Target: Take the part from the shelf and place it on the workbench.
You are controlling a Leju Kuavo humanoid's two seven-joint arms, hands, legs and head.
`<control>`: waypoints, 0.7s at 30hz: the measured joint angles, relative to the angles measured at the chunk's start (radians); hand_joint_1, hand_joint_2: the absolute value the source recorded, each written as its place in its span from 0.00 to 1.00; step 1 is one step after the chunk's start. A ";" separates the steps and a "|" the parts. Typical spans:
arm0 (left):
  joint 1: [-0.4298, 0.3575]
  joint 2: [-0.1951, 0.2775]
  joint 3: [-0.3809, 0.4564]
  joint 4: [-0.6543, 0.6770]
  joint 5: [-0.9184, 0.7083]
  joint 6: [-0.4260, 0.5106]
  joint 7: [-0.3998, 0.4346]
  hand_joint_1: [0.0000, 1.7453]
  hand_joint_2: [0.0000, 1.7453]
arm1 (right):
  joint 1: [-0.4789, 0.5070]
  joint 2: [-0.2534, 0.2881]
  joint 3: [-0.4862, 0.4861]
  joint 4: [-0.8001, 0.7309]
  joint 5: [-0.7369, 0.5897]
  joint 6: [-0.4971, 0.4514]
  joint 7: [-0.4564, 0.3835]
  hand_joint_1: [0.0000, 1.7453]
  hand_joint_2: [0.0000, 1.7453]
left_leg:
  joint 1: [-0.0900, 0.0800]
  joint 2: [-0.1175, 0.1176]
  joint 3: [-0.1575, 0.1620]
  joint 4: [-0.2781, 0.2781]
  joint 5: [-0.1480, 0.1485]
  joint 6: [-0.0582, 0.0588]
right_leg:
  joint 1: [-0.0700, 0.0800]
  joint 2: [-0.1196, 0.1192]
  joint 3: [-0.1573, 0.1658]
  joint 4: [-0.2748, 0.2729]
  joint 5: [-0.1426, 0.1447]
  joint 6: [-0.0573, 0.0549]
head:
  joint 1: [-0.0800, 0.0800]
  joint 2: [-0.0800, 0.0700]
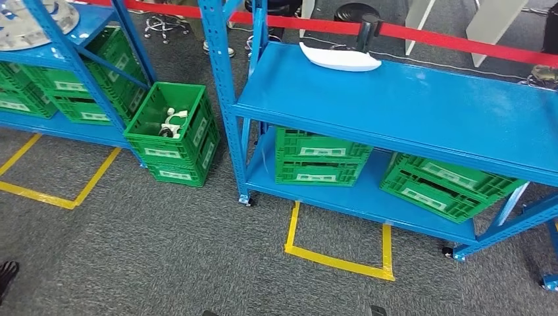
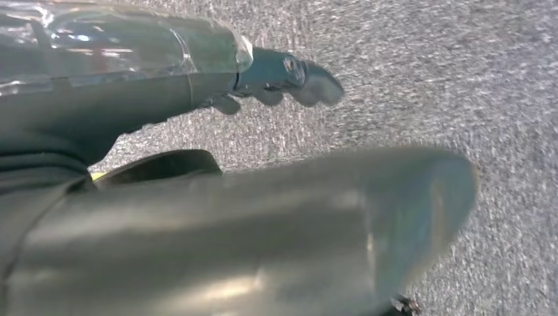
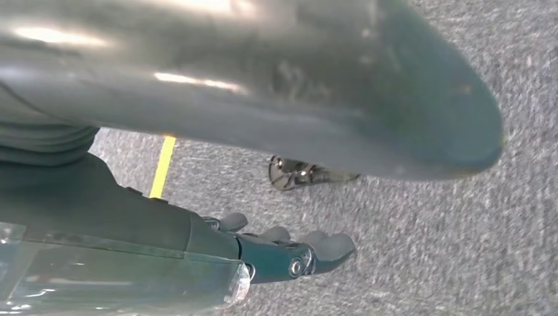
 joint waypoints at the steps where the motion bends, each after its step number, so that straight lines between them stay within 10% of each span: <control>1: -0.001 0.000 0.000 0.000 0.000 0.000 0.000 0.00 0.00 | 0.002 0.000 0.000 0.000 0.000 0.000 0.000 0.00 0.00 | 0.002 -0.014 0.004 0.001 -0.006 -0.005 | -0.002 0.009 0.003 -0.006 0.001 -0.006 | -0.001 0.000; 4: -0.002 0.000 0.000 0.000 0.001 0.000 -0.002 0.00 0.00 | 0.000 -0.001 0.004 0.000 0.000 0.000 0.000 0.00 0.00 | 0.006 -0.116 -0.049 0.115 -0.072 -0.013 | -0.008 0.038 0.013 -0.020 0.006 -0.023 | -0.010 0.000; 7: 0.003 0.002 0.000 0.000 0.001 0.000 -0.002 0.00 0.00 | -0.005 -0.001 0.006 0.000 -0.001 0.000 0.001 0.00 0.00 | 0.006 -0.129 -0.155 0.284 -0.115 -0.013 | -0.004 0.080 0.018 -0.020 0.002 -0.030 | -0.024 0.000; 9: 0.004 0.003 0.000 0.000 -0.001 0.000 -0.002 0.00 0.00 | -0.003 0.000 0.007 0.000 -0.003 0.001 0.001 0.00 0.00 | 0.006 -0.133 -0.159 0.245 -0.050 -0.009 | -0.003 0.110 0.027 -0.019 -0.003 -0.029 | -0.029 0.000; 11: 0.004 0.003 0.000 0.000 -0.003 0.001 -0.004 0.00 0.00 | -0.003 0.001 0.008 0.000 -0.006 0.002 0.001 0.00 0.00 | 0.009 -0.187 -0.118 0.122 0.034 0.000 | -0.003 0.138 0.034 -0.015 -0.011 -0.023 | -0.035 0.000; 13: 0.005 0.004 0.000 0.000 -0.004 0.002 -0.006 0.00 0.00 | -0.006 0.003 0.008 0.000 -0.009 0.002 0.001 0.00 0.00 | 0.011 -0.231 -0.088 0.045 0.059 0.007 | -0.006 0.164 0.030 -0.010 -0.016 -0.012 | -0.041 0.000; 16: 0.004 0.005 0.000 0.000 -0.005 0.003 -0.006 0.00 0.00 | -0.006 0.003 0.009 0.000 -0.010 0.003 -0.002 0.00 0.00 | 0.009 -0.200 -0.073 0.026 0.051 0.018 | -0.014 0.195 0.020 -0.009 -0.016 0.007 | -0.043 0.000; 21: 0.007 0.003 0.000 0.000 -0.001 0.002 -0.006 0.00 0.00 | -0.013 0.005 0.014 0.000 -0.010 0.000 -0.003 0.00 0.00 | 0.008 -0.102 -0.047 0.012 0.039 0.038 | -0.013 0.076 -0.095 0.213 -0.118 0.035 | -0.016 0.000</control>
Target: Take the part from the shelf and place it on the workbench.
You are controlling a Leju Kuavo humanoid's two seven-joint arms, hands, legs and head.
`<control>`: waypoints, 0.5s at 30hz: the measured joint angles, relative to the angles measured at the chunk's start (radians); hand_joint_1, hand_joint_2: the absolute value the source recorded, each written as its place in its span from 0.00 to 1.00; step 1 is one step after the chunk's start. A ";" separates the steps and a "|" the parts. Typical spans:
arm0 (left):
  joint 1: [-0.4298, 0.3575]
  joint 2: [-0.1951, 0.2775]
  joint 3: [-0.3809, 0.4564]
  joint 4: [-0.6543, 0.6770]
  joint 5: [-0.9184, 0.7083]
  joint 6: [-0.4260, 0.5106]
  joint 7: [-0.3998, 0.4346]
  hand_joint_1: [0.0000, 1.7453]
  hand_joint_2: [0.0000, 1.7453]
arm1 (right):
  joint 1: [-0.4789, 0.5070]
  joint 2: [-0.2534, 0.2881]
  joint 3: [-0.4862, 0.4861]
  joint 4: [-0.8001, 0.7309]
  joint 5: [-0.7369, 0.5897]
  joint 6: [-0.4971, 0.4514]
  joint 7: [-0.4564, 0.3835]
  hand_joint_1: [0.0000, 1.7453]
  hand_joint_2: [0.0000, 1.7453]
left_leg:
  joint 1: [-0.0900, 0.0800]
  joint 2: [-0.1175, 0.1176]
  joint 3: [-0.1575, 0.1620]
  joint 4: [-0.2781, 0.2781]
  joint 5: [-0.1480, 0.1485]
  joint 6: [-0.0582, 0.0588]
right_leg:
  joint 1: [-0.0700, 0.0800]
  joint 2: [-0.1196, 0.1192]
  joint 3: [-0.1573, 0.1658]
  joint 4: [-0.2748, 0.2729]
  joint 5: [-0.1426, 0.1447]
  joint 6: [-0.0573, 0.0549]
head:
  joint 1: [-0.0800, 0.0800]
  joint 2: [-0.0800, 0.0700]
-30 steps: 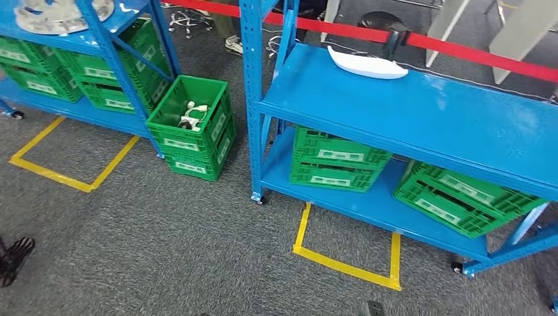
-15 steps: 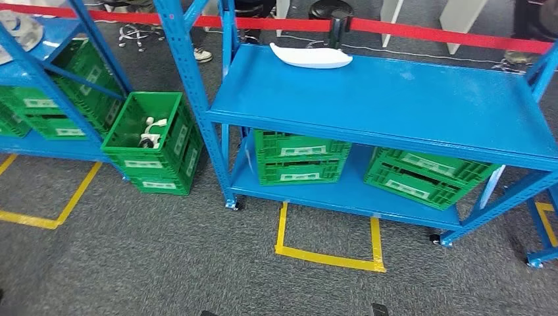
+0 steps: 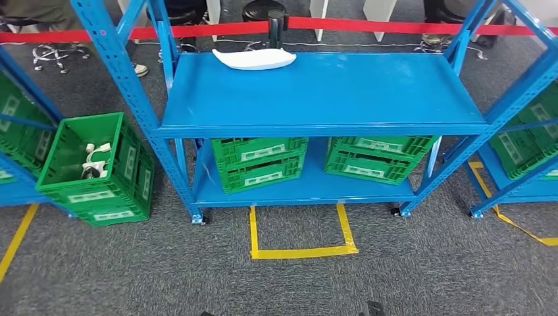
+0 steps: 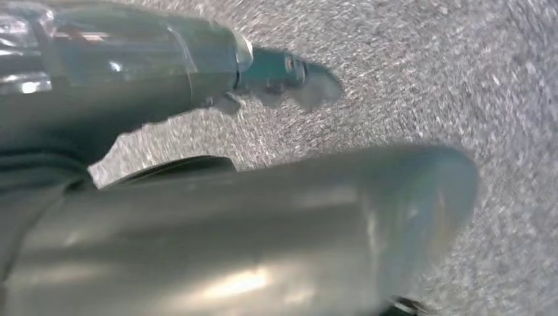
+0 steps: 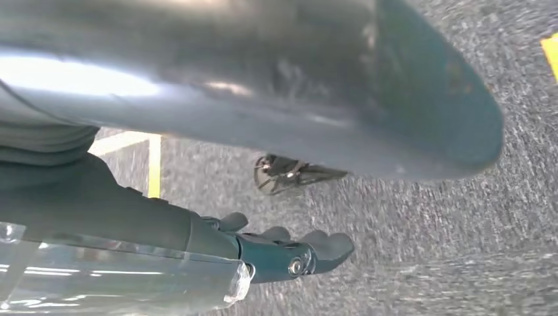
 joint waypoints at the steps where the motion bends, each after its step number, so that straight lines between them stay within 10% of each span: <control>1: 0.001 0.001 0.000 0.000 0.002 0.000 0.000 0.00 0.00 | 0.002 0.000 0.001 0.000 0.000 0.000 0.000 0.00 0.00 | -0.001 0.018 0.003 0.000 -0.005 0.000 | -0.002 -0.008 -0.024 0.042 -0.007 0.003 | 0.002 0.000; 3: -0.001 0.001 0.000 0.000 0.003 -0.001 0.001 0.00 0.00 | 0.010 0.000 0.003 0.000 0.000 0.000 0.000 0.00 0.00 | -0.002 0.046 0.013 0.000 -0.013 -0.003 | -0.005 -0.017 -0.016 0.018 0.035 0.005 | 0.007 0.000; 6: -0.005 -0.001 0.000 0.000 0.003 -0.002 0.001 0.00 0.00 | 0.014 -0.001 0.005 0.000 0.000 0.000 0.000 0.00 0.00 | -0.004 0.074 0.029 -0.001 -0.026 -0.013 | 0.005 -0.072 0.074 -0.168 0.123 -0.011 | 0.018 0.000; 10: -0.007 -0.002 0.000 0.000 0.003 -0.002 0.001 0.00 0.00 | 0.012 -0.003 0.005 0.000 -0.002 -0.002 0.002 0.00 0.00 | -0.009 0.099 0.043 -0.009 -0.037 -0.033 | 0.017 -0.089 0.097 -0.222 0.125 -0.038 | 0.020 0.000; 12: -0.008 -0.002 0.000 -0.001 0.002 -0.002 0.000 0.00 0.00 | 0.012 -0.002 0.006 0.000 -0.002 -0.002 0.003 0.00 0.00 | -0.006 0.039 0.036 0.021 -0.064 -0.041 | 0.012 -0.068 0.104 -0.234 0.129 -0.050 | 0.016 0.000; 15: -0.004 -0.001 0.000 0.000 0.002 -0.002 0.000 0.00 0.00 | 0.005 -0.002 0.007 0.000 -0.002 -0.002 0.003 0.00 0.00 | -0.003 -0.032 -0.057 0.203 -0.148 -0.043 | 0.010 -0.028 0.109 -0.239 0.129 -0.062 | 0.001 0.000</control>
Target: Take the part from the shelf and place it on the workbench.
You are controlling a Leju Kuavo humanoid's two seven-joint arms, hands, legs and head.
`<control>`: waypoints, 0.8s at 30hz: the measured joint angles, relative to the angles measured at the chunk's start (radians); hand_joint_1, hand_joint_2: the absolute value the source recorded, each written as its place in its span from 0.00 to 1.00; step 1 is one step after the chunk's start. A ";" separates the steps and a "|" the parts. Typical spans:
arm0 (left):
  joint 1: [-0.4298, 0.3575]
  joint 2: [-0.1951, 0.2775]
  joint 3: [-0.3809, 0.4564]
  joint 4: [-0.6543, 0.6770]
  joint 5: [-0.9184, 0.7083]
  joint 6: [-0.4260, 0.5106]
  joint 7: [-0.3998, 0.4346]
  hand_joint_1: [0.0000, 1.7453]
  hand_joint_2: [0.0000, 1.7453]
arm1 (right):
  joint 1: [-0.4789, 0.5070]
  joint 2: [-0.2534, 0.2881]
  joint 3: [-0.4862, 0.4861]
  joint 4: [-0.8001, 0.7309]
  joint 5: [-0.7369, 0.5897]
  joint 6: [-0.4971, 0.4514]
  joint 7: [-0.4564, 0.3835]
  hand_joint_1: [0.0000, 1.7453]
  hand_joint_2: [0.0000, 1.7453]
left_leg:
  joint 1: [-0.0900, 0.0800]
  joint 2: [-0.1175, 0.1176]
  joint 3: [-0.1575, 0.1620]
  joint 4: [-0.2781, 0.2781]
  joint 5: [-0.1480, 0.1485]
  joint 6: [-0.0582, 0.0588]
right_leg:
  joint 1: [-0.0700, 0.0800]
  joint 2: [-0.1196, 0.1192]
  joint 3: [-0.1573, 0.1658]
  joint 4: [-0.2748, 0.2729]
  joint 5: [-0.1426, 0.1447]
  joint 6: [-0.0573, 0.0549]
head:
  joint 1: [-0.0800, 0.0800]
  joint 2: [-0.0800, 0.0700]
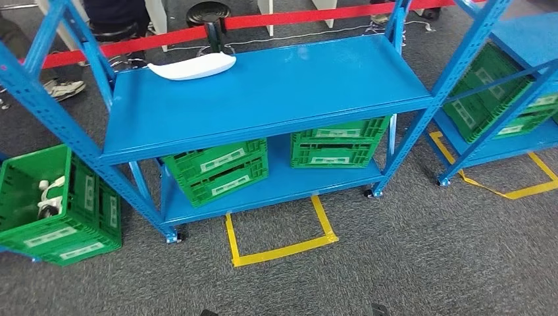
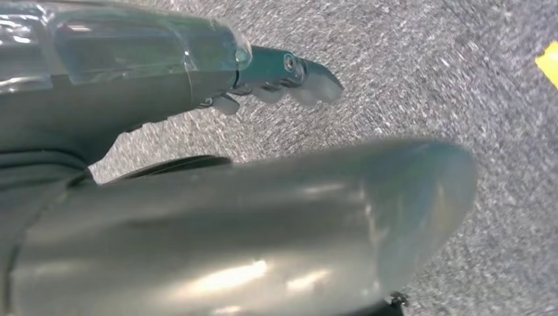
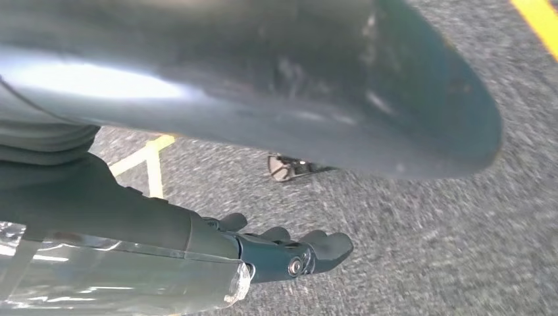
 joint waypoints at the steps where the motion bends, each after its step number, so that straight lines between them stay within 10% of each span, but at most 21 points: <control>1: 0.002 0.001 0.000 0.000 0.000 0.000 0.000 0.00 0.00 | -0.001 0.000 0.000 0.000 0.000 0.000 0.000 0.00 0.00 | 0.000 0.002 -0.033 0.052 -0.011 0.000 | 0.001 0.015 0.001 0.000 -0.001 -0.002 | -0.005 0.000; 4: 0.003 0.002 0.000 0.000 0.000 0.000 0.000 0.00 0.00 | 0.002 0.000 0.001 0.000 0.000 0.000 0.001 0.00 0.00 | 0.001 -0.001 -0.039 -0.001 0.076 0.003 | 0.002 0.063 0.013 0.002 -0.008 0.001 | -0.013 0.000; 7: 0.003 0.004 0.000 0.000 0.000 0.000 0.000 0.00 0.00 | 0.000 0.000 0.001 0.000 0.000 0.000 0.001 0.00 0.00 | 0.007 -0.087 0.022 -0.160 0.163 0.012 | -0.004 0.103 0.014 0.010 -0.018 0.016 | -0.023 0.000; 12: 0.004 0.006 0.000 0.000 0.000 0.000 0.000 0.00 0.00 | 0.001 0.002 0.004 0.000 0.001 0.000 0.000 0.00 0.00 | 0.004 -0.058 0.045 -0.198 0.155 0.028 | -0.013 0.127 0.007 0.014 -0.013 0.043 | -0.025 0.000; 16: 0.002 0.001 0.000 0.000 0.000 -0.001 0.000 0.00 0.00 | 0.000 0.000 0.008 0.000 0.001 0.001 -0.006 0.00 0.00 | -0.007 -0.019 0.059 -0.203 0.143 0.029 | -0.008 0.086 0.023 0.004 -0.015 0.016 | -0.006 0.000; 24: -0.003 -0.008 -0.001 0.000 -0.034 0.005 0.020 0.00 0.00 | 0.008 -0.006 0.014 0.000 -0.029 0.022 -0.007 0.00 0.00 | -0.015 -0.015 0.064 -0.201 0.140 0.037 | -0.013 0.081 0.025 -0.004 -0.015 0.032 | -0.004 0.000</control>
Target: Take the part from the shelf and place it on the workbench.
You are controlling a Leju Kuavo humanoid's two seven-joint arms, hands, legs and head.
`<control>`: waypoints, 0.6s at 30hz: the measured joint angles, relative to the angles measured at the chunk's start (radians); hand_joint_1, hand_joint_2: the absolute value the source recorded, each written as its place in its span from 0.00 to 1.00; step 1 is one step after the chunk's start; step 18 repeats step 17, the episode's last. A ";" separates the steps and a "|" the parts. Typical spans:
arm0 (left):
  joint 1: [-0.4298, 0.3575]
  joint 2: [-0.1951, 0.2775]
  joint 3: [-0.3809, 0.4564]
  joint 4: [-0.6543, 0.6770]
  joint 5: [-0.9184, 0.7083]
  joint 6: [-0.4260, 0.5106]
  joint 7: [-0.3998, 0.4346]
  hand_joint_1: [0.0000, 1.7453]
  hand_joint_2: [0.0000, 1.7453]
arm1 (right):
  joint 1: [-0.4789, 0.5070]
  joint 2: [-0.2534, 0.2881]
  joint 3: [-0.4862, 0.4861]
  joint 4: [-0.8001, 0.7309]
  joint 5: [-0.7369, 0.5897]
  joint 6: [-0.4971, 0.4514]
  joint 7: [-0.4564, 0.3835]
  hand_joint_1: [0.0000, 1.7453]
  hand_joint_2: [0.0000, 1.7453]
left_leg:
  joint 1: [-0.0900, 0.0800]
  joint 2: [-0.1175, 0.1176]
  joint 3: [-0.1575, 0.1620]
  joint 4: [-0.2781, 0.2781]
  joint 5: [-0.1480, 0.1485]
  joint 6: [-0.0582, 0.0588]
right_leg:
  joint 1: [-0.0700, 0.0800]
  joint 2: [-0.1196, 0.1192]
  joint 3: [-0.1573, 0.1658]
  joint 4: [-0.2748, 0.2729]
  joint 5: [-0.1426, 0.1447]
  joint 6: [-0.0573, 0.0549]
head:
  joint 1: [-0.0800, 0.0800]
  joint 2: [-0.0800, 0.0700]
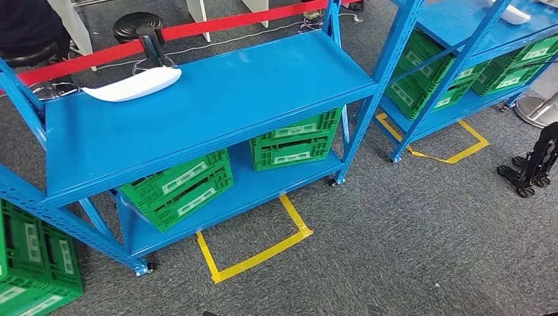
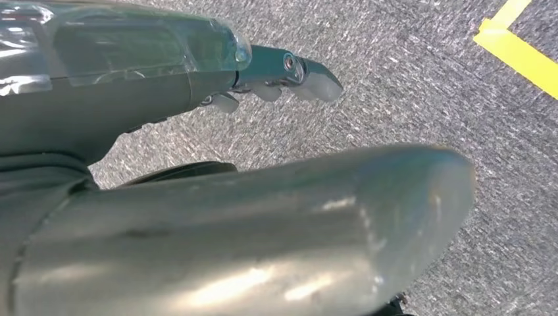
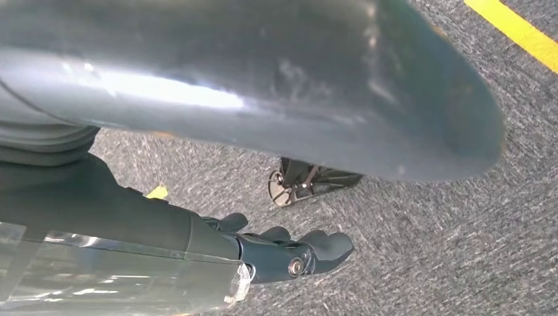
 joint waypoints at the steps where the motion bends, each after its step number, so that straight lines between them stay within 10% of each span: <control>1: -0.001 -0.002 0.000 0.000 -0.004 0.002 0.005 0.00 0.00 | 0.000 -0.002 0.000 0.000 -0.002 0.004 0.000 0.00 0.00 | -0.001 -0.001 0.000 0.000 0.000 0.001 | -0.001 -0.001 0.000 0.000 -0.001 0.003 | 0.000 0.000; 18: -0.002 0.009 0.000 0.000 0.042 0.005 0.033 0.00 0.00 | -0.007 -0.001 0.017 0.000 0.031 0.010 -0.024 0.00 0.00 | 0.000 -0.003 0.002 -0.002 -0.002 0.002 | -0.001 -0.005 0.000 0.002 -0.006 0.013 | -0.003 0.000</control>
